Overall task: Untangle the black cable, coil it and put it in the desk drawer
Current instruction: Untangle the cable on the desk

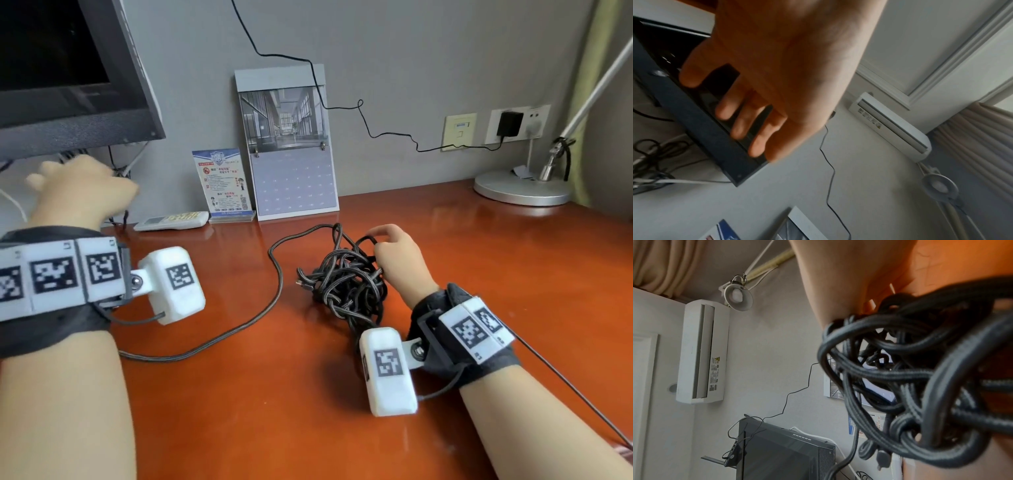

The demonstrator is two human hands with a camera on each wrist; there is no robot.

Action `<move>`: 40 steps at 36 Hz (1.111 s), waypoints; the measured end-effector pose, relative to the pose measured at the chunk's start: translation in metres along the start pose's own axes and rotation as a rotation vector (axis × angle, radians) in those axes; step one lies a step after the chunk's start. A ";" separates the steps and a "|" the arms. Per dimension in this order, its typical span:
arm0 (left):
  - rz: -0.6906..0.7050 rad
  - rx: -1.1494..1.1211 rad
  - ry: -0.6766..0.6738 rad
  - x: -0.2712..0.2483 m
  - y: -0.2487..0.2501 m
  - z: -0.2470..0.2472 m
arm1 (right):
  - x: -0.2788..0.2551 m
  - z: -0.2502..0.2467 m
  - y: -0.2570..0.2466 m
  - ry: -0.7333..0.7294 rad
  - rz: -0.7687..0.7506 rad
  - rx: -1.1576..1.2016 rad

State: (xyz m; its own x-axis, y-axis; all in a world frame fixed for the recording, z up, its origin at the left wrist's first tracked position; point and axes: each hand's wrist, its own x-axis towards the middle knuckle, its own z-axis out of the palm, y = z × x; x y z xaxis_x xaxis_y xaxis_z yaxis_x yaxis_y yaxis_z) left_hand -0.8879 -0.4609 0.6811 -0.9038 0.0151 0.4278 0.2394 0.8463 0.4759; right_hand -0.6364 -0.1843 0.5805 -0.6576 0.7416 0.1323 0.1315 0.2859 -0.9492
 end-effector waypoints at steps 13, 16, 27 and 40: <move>0.553 0.092 -0.583 -0.136 0.140 0.021 | -0.006 0.003 -0.007 0.020 -0.159 0.212; 0.568 0.115 -0.703 -0.149 0.148 0.034 | -0.005 0.003 -0.007 -0.018 -0.180 0.245; 0.597 0.055 -0.738 -0.146 0.144 0.033 | -0.002 0.002 -0.001 -0.263 -0.042 0.127; 0.807 0.050 -0.690 -0.164 0.156 0.036 | -0.009 0.007 -0.005 -0.260 -0.081 0.122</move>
State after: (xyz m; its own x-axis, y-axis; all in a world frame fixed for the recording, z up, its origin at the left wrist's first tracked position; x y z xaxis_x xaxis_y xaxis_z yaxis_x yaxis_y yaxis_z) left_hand -0.7153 -0.3121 0.6573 -0.4933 0.8673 0.0665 0.8572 0.4717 0.2067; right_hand -0.6362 -0.1964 0.5818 -0.8324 0.5344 0.1466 -0.0093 0.2511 -0.9679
